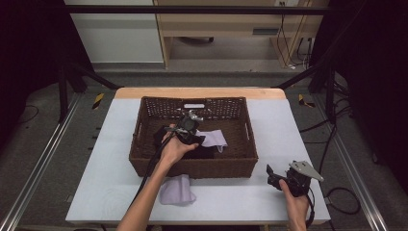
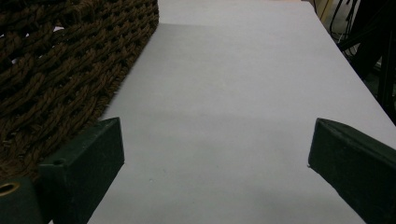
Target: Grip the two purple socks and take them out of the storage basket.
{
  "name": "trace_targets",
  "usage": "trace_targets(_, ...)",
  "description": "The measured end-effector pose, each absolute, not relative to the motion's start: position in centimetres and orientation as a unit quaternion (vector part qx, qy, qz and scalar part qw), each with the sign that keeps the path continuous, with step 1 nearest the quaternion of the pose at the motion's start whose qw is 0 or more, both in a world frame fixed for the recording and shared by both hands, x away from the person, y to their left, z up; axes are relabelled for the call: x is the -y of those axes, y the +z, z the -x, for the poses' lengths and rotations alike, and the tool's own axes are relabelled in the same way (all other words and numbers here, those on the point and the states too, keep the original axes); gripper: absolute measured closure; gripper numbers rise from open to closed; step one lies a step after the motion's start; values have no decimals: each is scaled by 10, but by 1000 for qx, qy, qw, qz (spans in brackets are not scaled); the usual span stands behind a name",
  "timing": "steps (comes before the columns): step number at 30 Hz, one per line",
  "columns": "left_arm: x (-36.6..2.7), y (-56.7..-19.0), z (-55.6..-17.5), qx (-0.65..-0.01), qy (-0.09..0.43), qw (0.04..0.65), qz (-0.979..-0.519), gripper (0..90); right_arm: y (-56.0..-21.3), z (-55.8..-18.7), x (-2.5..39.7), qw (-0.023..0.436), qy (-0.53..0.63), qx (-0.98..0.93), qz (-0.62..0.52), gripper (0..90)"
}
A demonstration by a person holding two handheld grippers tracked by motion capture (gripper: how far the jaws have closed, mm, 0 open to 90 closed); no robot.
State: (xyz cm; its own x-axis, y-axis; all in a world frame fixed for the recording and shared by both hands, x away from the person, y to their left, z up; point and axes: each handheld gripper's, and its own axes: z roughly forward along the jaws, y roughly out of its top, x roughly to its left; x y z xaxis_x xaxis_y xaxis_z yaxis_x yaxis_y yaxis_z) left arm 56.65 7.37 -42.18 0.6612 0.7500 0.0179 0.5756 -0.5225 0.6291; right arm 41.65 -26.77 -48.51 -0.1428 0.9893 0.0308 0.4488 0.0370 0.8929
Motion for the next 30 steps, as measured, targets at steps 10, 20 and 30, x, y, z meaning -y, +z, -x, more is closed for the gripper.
trace_targets(10,-76,-416,-564,-385,148,289,-864,857,-485,-416,268,332,406,-638,-564,40)
trace_targets(20,-82,-404,-557,-377,168,334,-848,872,-485,-416,268,331,406,-637,-565,40)
trace_targets(30,-91,-390,-554,-373,178,411,-812,875,-485,-416,268,331,408,-637,-564,40)
